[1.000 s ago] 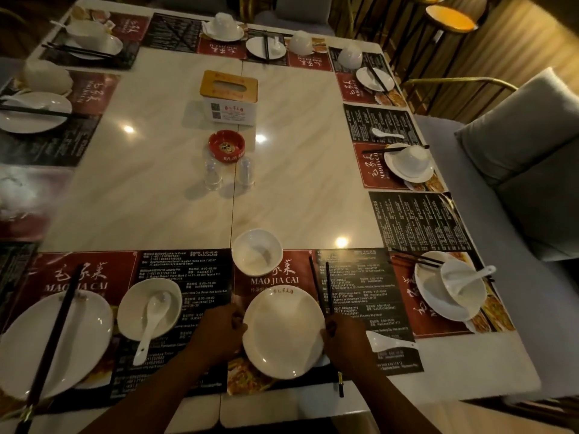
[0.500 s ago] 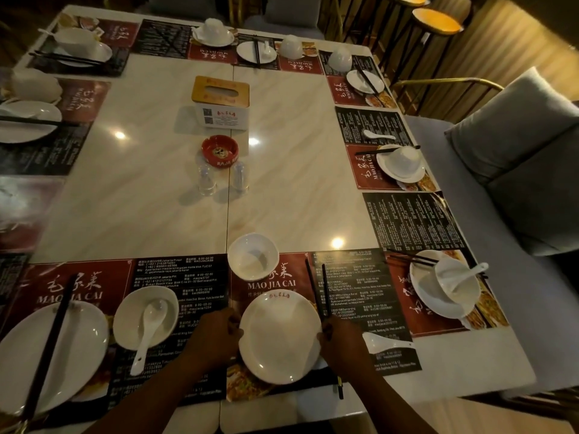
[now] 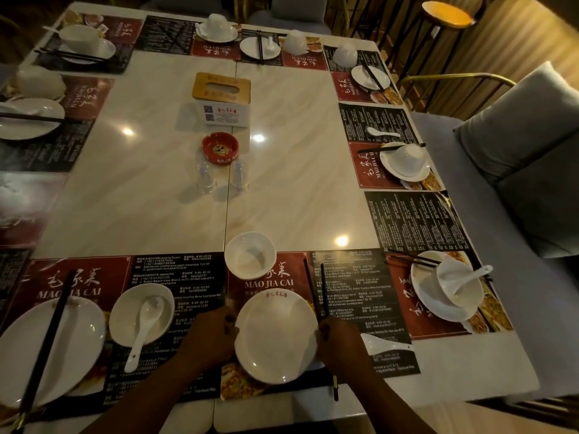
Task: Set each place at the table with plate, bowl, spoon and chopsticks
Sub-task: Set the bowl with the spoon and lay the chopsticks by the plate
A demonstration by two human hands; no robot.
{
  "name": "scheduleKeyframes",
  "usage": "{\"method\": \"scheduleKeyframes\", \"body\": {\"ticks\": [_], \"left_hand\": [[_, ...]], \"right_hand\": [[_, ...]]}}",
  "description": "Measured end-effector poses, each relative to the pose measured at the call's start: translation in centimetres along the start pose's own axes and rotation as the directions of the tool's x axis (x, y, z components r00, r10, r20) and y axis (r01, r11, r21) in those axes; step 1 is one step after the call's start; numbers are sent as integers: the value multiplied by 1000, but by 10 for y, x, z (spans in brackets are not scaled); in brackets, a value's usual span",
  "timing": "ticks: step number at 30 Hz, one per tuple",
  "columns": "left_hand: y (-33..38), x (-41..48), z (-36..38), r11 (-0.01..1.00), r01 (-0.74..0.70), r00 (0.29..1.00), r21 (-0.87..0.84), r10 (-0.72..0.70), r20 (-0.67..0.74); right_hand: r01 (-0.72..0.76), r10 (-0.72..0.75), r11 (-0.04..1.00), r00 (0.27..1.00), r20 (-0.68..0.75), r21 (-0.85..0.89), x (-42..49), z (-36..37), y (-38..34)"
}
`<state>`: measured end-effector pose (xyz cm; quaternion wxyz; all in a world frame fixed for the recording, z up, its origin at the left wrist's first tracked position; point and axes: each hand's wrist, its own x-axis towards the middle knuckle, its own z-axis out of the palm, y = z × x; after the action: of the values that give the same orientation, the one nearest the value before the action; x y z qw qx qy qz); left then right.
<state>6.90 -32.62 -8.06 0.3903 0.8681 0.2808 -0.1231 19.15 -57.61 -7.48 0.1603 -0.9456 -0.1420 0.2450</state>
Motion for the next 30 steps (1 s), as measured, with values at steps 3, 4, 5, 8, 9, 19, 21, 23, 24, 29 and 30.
{"method": "scheduleKeyframes", "body": {"ticks": [3,4,5,8,9,19,21,23,24,29,30], "left_hand": [[6,-1,2,999,-14,996,47,18,-90],[10,-1,2,997,-14,993,79,24,-120],[17,-1,4,994,-21,989,105,36,-143],[38,4,9,995,-23,986,99,39,-161],[46,6,12,996,-25,988,85,38,-152],[114,25,36,995,13,1000,-100,-15,-25],[126,26,44,991,6,1000,-132,-3,25],[138,25,51,979,18,995,-203,1,95],[143,24,53,970,27,993,-242,2,120],[153,20,54,944,72,997,-322,-64,36],[149,17,52,941,89,996,-328,-88,18]], "right_hand": [[-14,14,1000,997,-70,2,3,-8,6],[-15,15,1000,996,-87,-3,5,-11,8],[-11,10,1000,995,-97,-6,8,-16,8],[-33,33,999,995,-95,-3,27,-30,4],[-52,52,999,995,-82,4,35,-35,2],[-66,65,998,985,162,-2,68,-45,-1],[-53,38,995,984,172,85,68,-55,-1],[-17,-17,979,986,165,206,66,-67,-6],[7,-52,963,986,161,268,66,-73,-11],[89,-186,912,960,210,401,74,-81,-23],[100,-189,923,959,211,373,77,-79,-22]]}}
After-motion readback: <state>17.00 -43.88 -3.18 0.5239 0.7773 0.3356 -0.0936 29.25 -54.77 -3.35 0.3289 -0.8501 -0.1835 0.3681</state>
